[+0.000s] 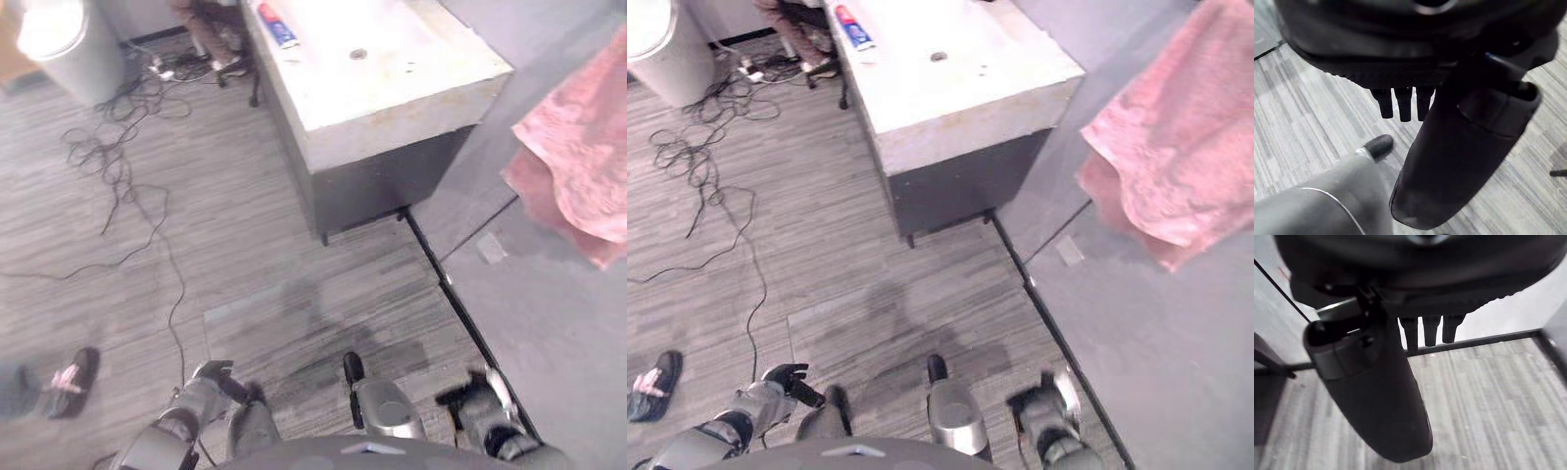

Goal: Organize the bathroom.

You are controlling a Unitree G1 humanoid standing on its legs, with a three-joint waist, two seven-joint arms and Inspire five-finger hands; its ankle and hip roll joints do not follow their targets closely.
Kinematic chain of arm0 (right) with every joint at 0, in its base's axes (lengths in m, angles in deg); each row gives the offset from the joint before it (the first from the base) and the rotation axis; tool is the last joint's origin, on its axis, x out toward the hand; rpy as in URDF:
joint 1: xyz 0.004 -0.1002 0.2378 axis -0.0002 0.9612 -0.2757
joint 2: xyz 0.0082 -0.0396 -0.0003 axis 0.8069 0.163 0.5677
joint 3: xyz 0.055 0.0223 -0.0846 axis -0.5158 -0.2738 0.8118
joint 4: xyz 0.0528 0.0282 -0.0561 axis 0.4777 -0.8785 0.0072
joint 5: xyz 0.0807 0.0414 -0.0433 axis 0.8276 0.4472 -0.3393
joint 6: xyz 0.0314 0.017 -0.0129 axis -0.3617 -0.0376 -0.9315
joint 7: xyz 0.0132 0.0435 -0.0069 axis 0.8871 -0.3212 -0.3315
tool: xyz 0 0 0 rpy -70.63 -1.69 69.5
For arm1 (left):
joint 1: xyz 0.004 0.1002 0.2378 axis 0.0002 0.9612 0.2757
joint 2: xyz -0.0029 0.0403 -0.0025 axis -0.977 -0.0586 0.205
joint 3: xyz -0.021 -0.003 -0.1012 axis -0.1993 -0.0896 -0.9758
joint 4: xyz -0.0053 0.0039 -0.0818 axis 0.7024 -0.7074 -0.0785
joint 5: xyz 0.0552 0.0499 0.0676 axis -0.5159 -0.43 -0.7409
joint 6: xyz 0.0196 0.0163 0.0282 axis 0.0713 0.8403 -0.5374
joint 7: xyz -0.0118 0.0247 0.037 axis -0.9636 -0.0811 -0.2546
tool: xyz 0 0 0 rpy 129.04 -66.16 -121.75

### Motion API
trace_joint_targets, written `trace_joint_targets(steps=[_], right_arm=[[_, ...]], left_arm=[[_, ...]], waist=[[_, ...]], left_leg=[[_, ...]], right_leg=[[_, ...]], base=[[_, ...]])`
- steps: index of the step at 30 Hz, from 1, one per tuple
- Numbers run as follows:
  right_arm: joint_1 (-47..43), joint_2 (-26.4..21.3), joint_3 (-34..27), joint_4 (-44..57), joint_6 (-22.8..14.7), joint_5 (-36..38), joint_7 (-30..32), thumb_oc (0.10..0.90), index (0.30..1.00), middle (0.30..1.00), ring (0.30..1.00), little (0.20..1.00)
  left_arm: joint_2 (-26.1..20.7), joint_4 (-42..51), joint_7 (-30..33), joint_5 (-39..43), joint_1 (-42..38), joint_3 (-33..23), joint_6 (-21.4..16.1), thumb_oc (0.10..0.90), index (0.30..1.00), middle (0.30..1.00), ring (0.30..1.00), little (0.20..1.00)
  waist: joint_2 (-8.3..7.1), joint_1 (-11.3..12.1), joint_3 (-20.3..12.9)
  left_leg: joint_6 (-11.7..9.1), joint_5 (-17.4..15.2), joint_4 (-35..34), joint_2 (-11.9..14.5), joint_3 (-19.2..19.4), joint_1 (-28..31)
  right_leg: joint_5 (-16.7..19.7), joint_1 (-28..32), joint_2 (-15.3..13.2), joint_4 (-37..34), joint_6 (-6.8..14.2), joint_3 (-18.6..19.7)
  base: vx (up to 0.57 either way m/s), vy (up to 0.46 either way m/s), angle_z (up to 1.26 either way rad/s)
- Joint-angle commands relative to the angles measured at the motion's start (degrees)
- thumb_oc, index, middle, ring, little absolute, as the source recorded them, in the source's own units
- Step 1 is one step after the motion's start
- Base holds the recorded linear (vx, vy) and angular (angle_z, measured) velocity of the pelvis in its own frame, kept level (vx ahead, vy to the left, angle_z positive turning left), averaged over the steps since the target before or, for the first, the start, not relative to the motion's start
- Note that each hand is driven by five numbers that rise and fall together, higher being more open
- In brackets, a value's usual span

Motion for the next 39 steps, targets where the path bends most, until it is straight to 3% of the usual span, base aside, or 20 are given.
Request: trace_joint_targets(steps=[1,2,4,11,16,20,21,23,25,27,28,31,39], right_arm=[[2.7,-3.5,0.7,1.9,0.6,-3.6,1.3,0.8,0.9,0.9,0.9,0.9],[2.2,-4.0,0.6,2.5,0.6,-4.5,1.4,0.8,0.9,0.9,0.9,0.9],[0.3,-4.7,0.2,3.0,2.0,-6.2,0.2,0.8,0.9,0.9,0.9,0.9],[1.1,-4.5,-0.1,4.0,2.5,-5.9,-0.5,0.8,0.9,0.9,0.9,0.9],[4.0,-4.6,-1.6,4.7,0.7,-7.4,0.9,0.8,0.9,0.9,0.9,0.9],[4.8,-6.1,-2.1,7.9,1.6,-12.7,-1.0,0.8,0.9,0.9,0.9,0.9],[4.8,-6.5,-2.1,8.4,1.5,-13.9,-2.0,0.8,0.9,0.9,0.9,0.9],[5.1,-7.1,-1.5,8.6,1.8,-14.1,-2.9,0.8,0.9,0.9,0.9,0.9],[5.7,-7.1,-1.5,7.3,1.1,-11.3,-1.5,0.8,0.9,0.9,0.9,0.9],[5.6,-6.9,-1.9,6.6,-0.1,-12.3,-1.4,0.8,0.9,0.9,0.9,0.9],[5.4,-6.8,-1.6,6.3,-0.8,-13.0,-1.4,0.8,0.9,0.9,0.9,0.9],[5.2,-5.6,0.2,6.7,-0.9,-14.1,-1.0,0.8,0.9,0.9,0.9,0.9],[4.8,-5.8,0.7,8.0,-0.4,-12.7,-0.7,0.8,0.9,0.9,0.9,0.9]], left_arm=[[-2.2,2.9,2.4,2.3,-1.2,-2.6,-2.1,0.8,0.9,0.9,0.9,0.9],[-2.4,3.1,2.0,1.2,-1.8,-2.7,-1.8,0.8,0.9,0.9,0.9,0.9],[-3.3,2.5,1.4,-0.4,-2.5,-1.6,-1.6,0.8,0.9,0.9,0.9,0.9],[-5.9,2.4,2.0,1.0,0.1,-3.4,-0.5,0.8,0.9,0.9,0.9,0.9],[-6.4,2.4,1.0,-1.0,2.9,-5.0,-1.3,0.8,0.9,0.9,0.9,0.9],[-7.1,4.7,-0.5,-2.0,4.1,-5.2,0.5,0.8,0.9,0.9,0.9,0.9],[-7.1,5.0,-0.3,-2.5,4.6,-5.6,0.5,0.8,0.9,0.9,0.9,0.9],[-7.4,5.4,-0.1,-2.6,5.2,-4.8,0.2,0.8,0.9,0.9,0.9,0.9],[-8.0,6.1,-0.6,-3.1,4.8,-3.4,-0.6,0.8,0.9,0.9,0.9,0.9],[-8.2,6.8,-0.2,-2.4,4.6,-4.3,-0.9,0.8,0.9,0.9,0.9,0.9],[-7.6,6.6,0.1,-0.9,4.1,-4.5,-1.2,0.8,0.9,0.9,0.9,0.9],[-5.4,6.2,0.9,-1.8,2.8,-3.7,-1.8,0.8,0.9,0.9,0.9,0.9],[-4.7,4.9,1.7,-2.4,1.8,-2.9,-0.9,0.8,0.9,0.9,0.9,0.9]], waist=[[0.64,-0.9,3.8],[1.13,-1.2,4.3],[0.93,-0.2,5.1],[-0.45,1.1,5.6],[-1.28,2.1,5.0],[-1.88,3.8,5.6],[-1.89,3.9,5.7],[-1.89,1.5,5.4],[-2.0,-0.4,4.7],[-1.64,0.3,4.9],[-1.32,0.4,4.9],[-1.12,-0.2,3.4],[-0.28,-1.3,3.6]], left_leg=[[5.3,-0.4,0.1,-3.4,5.4,2.2],[5.5,-2.1,0.0,-3.7,8.2,2.3],[6.1,-5.2,2.2,-5.8,9.3,1.1],[7.1,-8.6,7.0,-7.2,10.6,0.5],[8.2,-12.0,11.1,-8.5,10.7,0.3],[9.3,-13.0,10.4,-10.5,11.2,1.6],[9.6,-12.7,9.7,-10.4,12.5,2.4],[10.4,-11.7,7.6,-11.3,13.1,4.4],[11.2,-11.4,6.1,-13.7,11.7,5.0],[11.2,-10.1,4.6,-14.4,12.9,5.2],[11.1,-9.6,4.1,-14.6,13.0,5.2],[11.0,-9.7,3.7,-15.2,13.5,5.5],[10.8,-8.8,1.8,-14.7,13.6,5.7]], right_leg=[[-0.8,-2.2,-4.0,2.0,6.3,7.4],[-0.2,-3.4,-6.6,2.3,7.7,6.4],[2.0,-4.6,-10.6,2.1,9.9,4.9],[2.9,-2.6,-12.8,0.6,10.5,5.0],[4.1,-1.3,-14.9,0.3,11.0,4.9],[13.5,-3.7,-18.3,4.1,10.5,1.9],[13.3,-4.6,-17.7,5.5,10.5,0.0],[9.6,-7.5,-10.0,5.2,10.4,1.7],[7.4,-8.4,-4.8,2.8,9.4,2.7],[6.0,-5.6,-4.8,0.5,8.0,-1.7],[4.7,-4.0,-3.9,-0.1,7.3,-2.1],[3.6,-1.8,-2.7,-2.3,6.2,-1.0],[2.7,-2.0,-2.1,-1.8,6.1,0.3]], base=[[-0.06,0.263,-0.69],[-0.04,0.308,-0.31],[0.0,0.351,0.07],[0.03,0.107,0.08],[0.06,0.181,-0.1],[0.07,0.169,-0.18],[0.09,0.195,-0.44],[0.14,0.161,-0.65],[0.12,0.112,-0.46],[0.05,0.086,0.47],[0.1,0.051,0.4],[0.13,0.001,-0.15],[0.05,-0.024,0.01]])
